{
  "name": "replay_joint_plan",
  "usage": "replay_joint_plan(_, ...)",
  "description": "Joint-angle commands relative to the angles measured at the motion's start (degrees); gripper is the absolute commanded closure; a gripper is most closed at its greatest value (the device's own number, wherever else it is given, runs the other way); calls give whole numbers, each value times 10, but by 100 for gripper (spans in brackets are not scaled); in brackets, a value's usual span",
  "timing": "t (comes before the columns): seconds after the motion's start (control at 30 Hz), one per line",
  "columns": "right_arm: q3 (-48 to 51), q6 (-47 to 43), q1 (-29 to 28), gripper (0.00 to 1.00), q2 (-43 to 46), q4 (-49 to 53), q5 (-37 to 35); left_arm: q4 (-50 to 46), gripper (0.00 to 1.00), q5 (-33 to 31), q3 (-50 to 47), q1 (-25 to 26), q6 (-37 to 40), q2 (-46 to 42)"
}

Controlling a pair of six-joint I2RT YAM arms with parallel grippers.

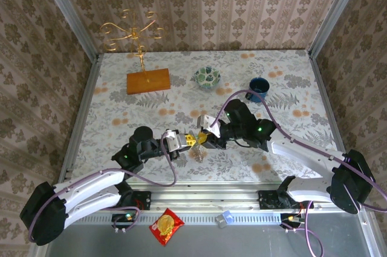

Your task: Put the keys on the keyring

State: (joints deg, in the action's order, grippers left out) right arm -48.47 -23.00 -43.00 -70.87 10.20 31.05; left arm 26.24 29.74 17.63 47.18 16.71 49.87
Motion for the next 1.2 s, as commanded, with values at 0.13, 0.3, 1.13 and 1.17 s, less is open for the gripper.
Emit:
replay_joint_plan(0.13, -2, 4, 2, 97, -5, -10, 24, 30, 100, -2, -3, -1, -14, -6)
replay_joint_plan(0.3, -41, -43, -5, 100, -7, 66, -3, -9, 75, -28, 12, -1, -8, -9)
replay_joint_plan(1.13, -91, -69, -31, 79, -9, 128, -53, -72, 100, 5, 39, -1, 30, -5)
replay_joint_plan(1.17, -78, -59, -24, 78, -2, 117, -47, -68, 100, 7, 36, -1, 29, -6)
